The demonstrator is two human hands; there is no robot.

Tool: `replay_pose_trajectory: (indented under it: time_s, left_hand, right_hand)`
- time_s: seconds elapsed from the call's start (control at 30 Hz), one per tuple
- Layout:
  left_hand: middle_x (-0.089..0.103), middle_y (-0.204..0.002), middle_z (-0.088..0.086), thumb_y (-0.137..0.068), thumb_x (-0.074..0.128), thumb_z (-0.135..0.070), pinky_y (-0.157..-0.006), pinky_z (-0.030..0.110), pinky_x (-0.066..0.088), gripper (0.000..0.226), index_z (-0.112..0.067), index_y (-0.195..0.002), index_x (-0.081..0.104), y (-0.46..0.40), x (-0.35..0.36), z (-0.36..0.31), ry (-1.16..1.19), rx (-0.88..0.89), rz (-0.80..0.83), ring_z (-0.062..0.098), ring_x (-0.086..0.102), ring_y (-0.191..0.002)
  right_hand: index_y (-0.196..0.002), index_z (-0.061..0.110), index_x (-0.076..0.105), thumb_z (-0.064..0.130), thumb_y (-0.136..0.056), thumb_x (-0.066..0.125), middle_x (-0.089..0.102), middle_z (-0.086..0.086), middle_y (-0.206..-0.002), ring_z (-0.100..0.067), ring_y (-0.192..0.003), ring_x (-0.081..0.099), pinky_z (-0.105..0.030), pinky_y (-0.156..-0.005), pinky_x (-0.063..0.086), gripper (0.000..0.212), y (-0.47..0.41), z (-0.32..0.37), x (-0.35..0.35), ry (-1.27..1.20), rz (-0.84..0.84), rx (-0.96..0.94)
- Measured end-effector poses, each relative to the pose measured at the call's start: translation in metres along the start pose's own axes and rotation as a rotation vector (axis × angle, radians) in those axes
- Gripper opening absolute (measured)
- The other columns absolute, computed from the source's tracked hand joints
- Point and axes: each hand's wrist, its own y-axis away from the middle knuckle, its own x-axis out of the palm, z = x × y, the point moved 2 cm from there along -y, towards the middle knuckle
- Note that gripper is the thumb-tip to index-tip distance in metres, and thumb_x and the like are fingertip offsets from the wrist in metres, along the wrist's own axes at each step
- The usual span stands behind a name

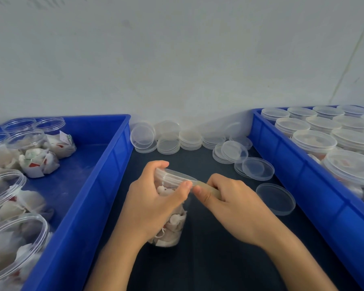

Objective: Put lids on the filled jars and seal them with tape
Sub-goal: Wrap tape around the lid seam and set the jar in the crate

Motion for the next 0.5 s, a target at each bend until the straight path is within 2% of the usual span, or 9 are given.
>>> replay_pose_trajectory:
  time_s: [0.07, 0.17, 0.33, 0.5]
  left_hand:
    - [0.067, -0.107, -0.034, -0.068, 0.061, -0.083, -0.070, 0.015, 0.055, 0.073, -0.050, -0.132, 0.048, 0.0001, 0.0006, 0.0003, -0.028, 0.000, -0.020, -0.011, 0.068, -0.096]
    - [0.066, -0.106, -0.022, -0.066, 0.059, -0.085, -0.069, 0.009, 0.052, 0.077, -0.047, -0.132, 0.045, 0.0006, 0.0011, 0.0001, -0.030, -0.018, -0.052, -0.014, 0.063, -0.100]
    - [0.067, -0.104, -0.020, -0.061, 0.066, -0.086, -0.070, 0.006, 0.050, 0.079, -0.048, -0.127, 0.046, -0.0005, -0.0013, -0.0009, -0.029, -0.038, -0.056, -0.012, 0.064, -0.098]
    - [0.066, -0.105, -0.022, -0.056, 0.069, -0.087, -0.069, 0.013, 0.053, 0.087, -0.047, -0.129, 0.046, -0.0015, -0.0048, 0.0003, -0.013, -0.053, -0.030, -0.013, 0.065, -0.098]
  right_hand:
    - [-0.080, 0.025, 0.053, 0.089, -0.084, 0.030, 0.059, 0.006, -0.066, -0.011, -0.060, 0.051, -0.028, -0.057, 0.038, 0.068, 0.0008, 0.0031, -0.0002, -0.005, -0.017, -0.008]
    - [-0.074, 0.022, 0.051, 0.095, -0.075, 0.017, 0.055, 0.005, -0.060, -0.013, -0.059, 0.050, -0.030, -0.057, 0.037, 0.080, 0.0021, 0.0067, -0.0014, 0.022, -0.057, -0.027]
    - [-0.075, 0.023, 0.053, 0.080, -0.091, 0.025, 0.059, 0.002, -0.062, -0.018, -0.063, 0.057, -0.036, -0.062, 0.047, 0.065, 0.0015, 0.0030, -0.0010, 0.115, -0.093, -0.055]
    - [-0.077, 0.026, 0.055, 0.086, -0.086, 0.024, 0.061, 0.002, -0.066, -0.017, -0.063, 0.056, -0.030, -0.058, 0.043, 0.068, 0.0002, 0.0006, -0.0003, 0.030, -0.065, -0.099]
